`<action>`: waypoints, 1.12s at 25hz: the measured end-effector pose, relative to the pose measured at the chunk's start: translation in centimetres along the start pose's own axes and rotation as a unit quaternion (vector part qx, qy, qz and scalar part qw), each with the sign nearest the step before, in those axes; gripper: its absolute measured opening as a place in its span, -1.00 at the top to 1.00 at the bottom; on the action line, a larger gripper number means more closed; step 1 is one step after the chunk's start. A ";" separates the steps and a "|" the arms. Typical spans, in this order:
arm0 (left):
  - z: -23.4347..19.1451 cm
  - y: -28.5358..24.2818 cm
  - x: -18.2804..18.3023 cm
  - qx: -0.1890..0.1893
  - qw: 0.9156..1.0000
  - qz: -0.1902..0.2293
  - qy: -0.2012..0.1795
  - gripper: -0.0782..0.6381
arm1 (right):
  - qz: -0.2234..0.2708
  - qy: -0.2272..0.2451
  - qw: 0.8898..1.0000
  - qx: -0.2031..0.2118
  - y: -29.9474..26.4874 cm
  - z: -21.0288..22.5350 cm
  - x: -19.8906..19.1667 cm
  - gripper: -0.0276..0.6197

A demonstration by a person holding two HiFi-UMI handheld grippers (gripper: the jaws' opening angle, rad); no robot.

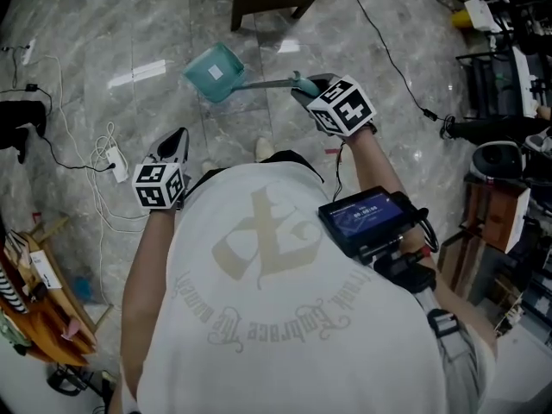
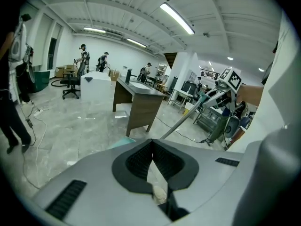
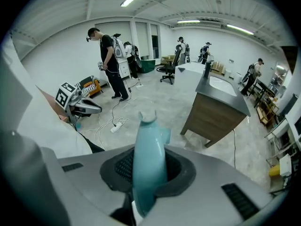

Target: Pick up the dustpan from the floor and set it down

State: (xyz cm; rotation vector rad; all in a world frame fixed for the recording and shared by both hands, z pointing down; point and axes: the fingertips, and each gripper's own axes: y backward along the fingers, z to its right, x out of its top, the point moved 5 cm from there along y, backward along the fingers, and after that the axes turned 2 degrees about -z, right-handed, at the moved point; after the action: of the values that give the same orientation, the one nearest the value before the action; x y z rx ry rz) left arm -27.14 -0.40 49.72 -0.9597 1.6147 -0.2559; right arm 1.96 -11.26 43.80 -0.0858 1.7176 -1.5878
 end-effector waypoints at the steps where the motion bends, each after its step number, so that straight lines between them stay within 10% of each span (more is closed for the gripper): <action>1: -0.1 0.0 0.2 0.001 1.000 0.002 -0.002 0.75 | 0.003 0.003 1.000 0.001 0.2 -0.1 0.4 0.68; 28: 0.7 -1.0 -0.2 -0.002 1.000 0.001 0.011 0.75 | 0.000 0.001 1.000 0.014 0.7 -1.2 -1.1 0.68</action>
State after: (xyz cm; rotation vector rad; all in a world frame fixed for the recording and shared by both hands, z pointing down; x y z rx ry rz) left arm -26.07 -0.66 50.34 -0.9601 1.6369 -0.2632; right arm 2.41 -9.56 43.59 -0.0707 1.6973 -1.6115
